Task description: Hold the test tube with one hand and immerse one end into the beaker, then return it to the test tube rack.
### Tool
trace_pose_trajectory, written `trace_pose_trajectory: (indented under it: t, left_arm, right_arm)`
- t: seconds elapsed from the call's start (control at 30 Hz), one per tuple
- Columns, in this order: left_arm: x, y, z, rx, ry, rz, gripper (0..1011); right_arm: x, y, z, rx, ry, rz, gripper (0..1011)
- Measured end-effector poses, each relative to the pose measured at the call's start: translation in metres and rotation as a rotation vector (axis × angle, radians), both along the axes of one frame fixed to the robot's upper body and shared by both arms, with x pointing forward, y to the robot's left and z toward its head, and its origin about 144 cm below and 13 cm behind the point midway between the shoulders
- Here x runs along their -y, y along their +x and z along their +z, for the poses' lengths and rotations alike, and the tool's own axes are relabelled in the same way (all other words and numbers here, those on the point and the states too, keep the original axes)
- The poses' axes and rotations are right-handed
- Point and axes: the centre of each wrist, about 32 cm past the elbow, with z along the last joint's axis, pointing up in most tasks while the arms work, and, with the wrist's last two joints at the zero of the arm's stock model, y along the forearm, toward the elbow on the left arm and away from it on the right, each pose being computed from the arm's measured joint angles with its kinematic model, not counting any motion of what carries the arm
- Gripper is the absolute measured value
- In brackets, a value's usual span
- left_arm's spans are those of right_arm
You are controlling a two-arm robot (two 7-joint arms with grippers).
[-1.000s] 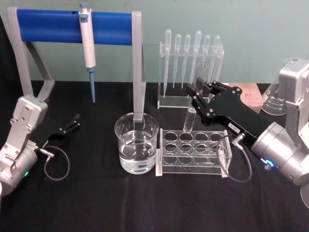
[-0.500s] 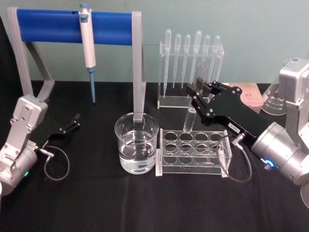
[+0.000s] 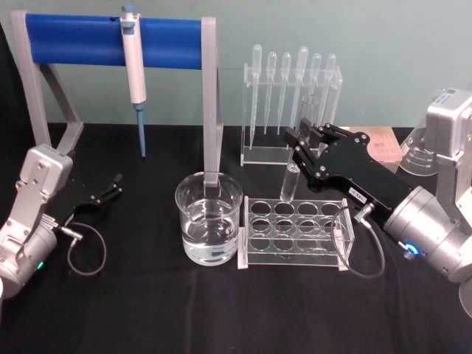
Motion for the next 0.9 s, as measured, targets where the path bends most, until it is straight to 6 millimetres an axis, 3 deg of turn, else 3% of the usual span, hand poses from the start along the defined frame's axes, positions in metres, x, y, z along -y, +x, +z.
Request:
trace_pose_trajectory:
  t: [0.9]
  left_arm:
    - [0.0, 0.0, 0.0, 0.0, 0.0, 0.0, 1000]
  right_arm:
    - [0.0, 0.0, 0.0, 0.0, 0.0, 0.0, 226]
